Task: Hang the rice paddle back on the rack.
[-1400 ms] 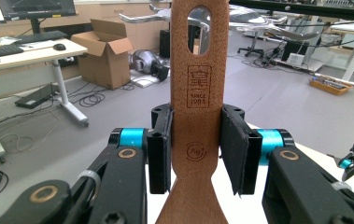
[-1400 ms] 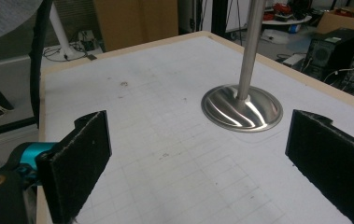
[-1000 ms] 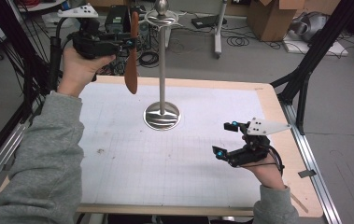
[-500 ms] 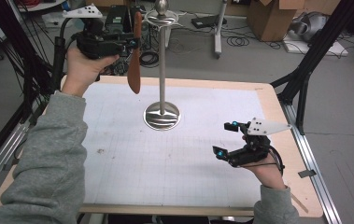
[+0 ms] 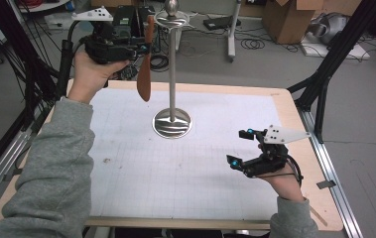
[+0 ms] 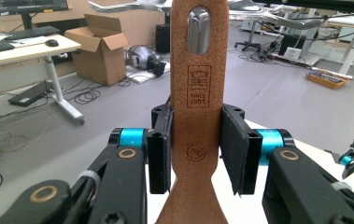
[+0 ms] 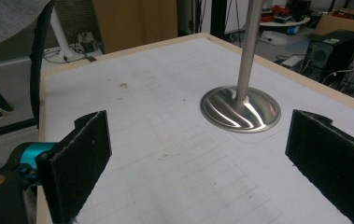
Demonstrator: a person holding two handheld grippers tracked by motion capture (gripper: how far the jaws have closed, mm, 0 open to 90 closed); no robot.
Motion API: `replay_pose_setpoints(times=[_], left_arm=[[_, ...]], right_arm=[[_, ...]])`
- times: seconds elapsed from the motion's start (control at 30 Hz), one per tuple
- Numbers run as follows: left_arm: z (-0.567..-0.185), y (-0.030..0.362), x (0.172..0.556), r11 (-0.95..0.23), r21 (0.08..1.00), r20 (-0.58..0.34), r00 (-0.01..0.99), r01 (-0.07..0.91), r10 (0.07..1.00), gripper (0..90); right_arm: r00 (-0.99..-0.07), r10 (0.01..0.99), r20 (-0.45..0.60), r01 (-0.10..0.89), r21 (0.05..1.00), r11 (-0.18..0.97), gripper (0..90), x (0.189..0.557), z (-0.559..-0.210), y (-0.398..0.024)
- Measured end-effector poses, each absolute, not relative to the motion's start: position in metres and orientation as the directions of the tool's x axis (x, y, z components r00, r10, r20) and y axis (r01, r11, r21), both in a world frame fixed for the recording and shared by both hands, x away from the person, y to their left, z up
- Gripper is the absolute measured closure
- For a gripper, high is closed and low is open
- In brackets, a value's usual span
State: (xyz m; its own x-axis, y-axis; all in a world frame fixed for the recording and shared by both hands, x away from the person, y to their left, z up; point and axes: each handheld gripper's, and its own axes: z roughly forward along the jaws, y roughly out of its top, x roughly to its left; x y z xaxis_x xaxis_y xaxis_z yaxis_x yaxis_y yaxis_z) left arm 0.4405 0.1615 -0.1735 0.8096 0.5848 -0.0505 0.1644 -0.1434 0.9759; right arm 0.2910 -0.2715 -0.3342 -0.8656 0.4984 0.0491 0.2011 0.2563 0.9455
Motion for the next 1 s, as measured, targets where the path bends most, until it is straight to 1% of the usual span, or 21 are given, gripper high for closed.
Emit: replay_pose_setpoints(times=[0.07,0.33,0.5,0.77,0.83,0.9,0.93,1.0], left_arm=[[-0.175,0.160,0.441,-0.158,0.974,-0.037,0.805,0.161,0.592,65.1],[-0.176,0.158,0.443,-0.150,0.974,-0.050,0.808,0.169,0.588,65.0],[-0.178,0.156,0.444,-0.158,0.974,-0.038,0.805,0.163,0.592,64.2],[-0.180,0.158,0.443,-0.139,0.978,-0.043,0.802,0.155,0.596,54.7],[-0.182,0.158,0.442,-0.142,0.979,-0.038,0.807,0.149,0.589,50.0],[-0.186,0.158,0.442,-0.144,0.980,-0.028,0.816,0.136,0.578,42.1],[-0.188,0.158,0.441,-0.143,0.981,-0.025,0.818,0.131,0.575,41.0],[-0.191,0.160,0.441,-0.129,0.984,-0.029,0.825,0.123,0.565,35.7]], right_arm=[[-0.866,0.498,0.048,0.201,0.945,0.258,5.6,0.291,-0.334,-0.272],[-0.863,0.502,0.057,0.209,0.945,0.253,5.6,0.290,-0.334,-0.273],[-0.865,0.499,0.054,0.207,0.944,0.258,5.6,0.291,-0.334,-0.272],[-0.861,0.506,0.055,0.209,0.945,0.252,5.6,0.290,-0.334,-0.275],[-0.861,0.506,0.053,0.205,0.946,0.250,5.6,0.291,-0.334,-0.275],[-0.858,0.510,0.058,0.212,0.945,0.249,5.6,0.291,-0.334,-0.275],[-0.859,0.509,0.057,0.211,0.945,0.250,5.6,0.291,-0.334,-0.276],[-0.858,0.510,0.058,0.212,0.945,0.250,5.6,0.291,-0.334,-0.276]])
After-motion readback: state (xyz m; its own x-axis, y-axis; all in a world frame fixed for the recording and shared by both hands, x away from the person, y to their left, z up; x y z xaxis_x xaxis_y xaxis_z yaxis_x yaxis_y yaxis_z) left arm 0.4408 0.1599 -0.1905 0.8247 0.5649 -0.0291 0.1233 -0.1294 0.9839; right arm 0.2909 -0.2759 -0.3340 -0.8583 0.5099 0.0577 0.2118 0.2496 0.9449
